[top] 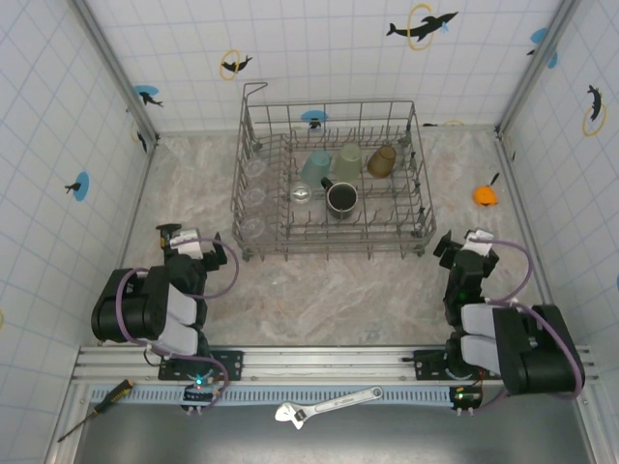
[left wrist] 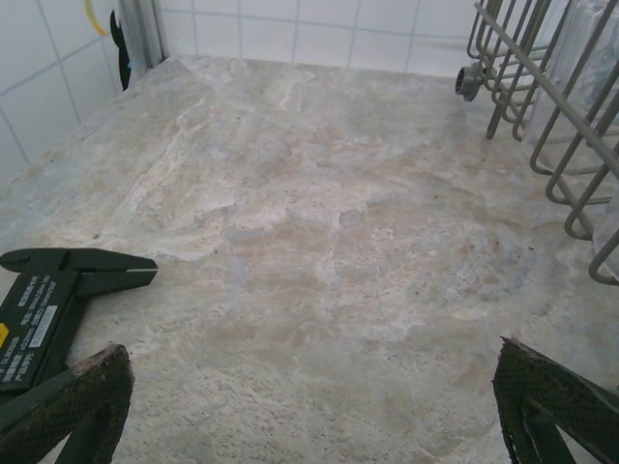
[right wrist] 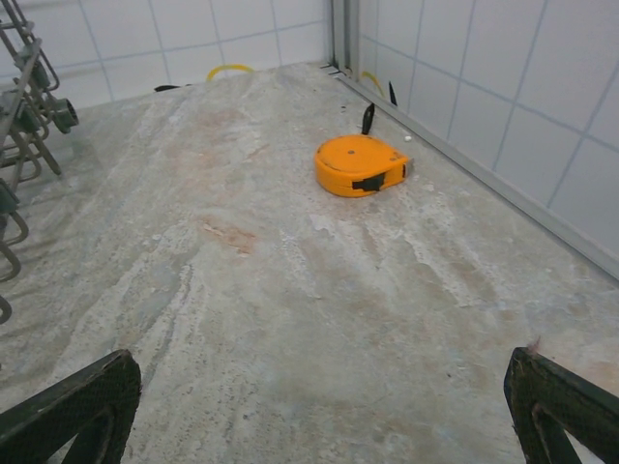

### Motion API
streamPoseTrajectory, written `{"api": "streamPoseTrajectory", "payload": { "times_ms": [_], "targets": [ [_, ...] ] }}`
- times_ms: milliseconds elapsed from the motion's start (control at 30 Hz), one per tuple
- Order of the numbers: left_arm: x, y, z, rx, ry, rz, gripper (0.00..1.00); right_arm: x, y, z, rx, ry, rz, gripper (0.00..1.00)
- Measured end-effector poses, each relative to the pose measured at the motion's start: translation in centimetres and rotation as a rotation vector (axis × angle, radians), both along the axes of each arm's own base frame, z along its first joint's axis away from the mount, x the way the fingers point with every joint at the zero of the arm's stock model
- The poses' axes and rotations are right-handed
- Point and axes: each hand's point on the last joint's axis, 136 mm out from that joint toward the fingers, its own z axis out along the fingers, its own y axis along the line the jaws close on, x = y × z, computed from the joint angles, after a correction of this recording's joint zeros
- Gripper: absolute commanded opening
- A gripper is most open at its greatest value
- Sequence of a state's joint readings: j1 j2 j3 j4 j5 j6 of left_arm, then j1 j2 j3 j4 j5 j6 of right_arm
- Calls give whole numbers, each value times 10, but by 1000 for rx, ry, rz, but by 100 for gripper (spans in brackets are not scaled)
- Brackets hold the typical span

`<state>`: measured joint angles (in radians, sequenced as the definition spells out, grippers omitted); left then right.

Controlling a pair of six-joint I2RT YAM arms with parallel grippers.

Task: Load the cups into the dish rack

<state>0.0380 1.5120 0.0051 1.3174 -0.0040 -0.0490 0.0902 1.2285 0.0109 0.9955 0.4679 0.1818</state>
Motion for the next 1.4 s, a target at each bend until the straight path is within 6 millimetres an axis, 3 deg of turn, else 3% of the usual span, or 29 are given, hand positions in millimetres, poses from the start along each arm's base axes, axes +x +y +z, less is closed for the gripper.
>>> {"api": "streamPoseTrajectory", "payload": {
  "times_ms": [500, 800, 1400],
  "targets": [
    [-2, 1, -7, -2, 30, 8, 98, 13, 6, 8, -24, -71, 42, 100],
    [-2, 1, -7, -2, 30, 8, 98, 12, 17, -28, -13, 58, 134, 100],
    [-2, 1, -7, -3, 30, 8, 98, 12, 15, -25, -14, 45, 121, 100]
  ]
}}
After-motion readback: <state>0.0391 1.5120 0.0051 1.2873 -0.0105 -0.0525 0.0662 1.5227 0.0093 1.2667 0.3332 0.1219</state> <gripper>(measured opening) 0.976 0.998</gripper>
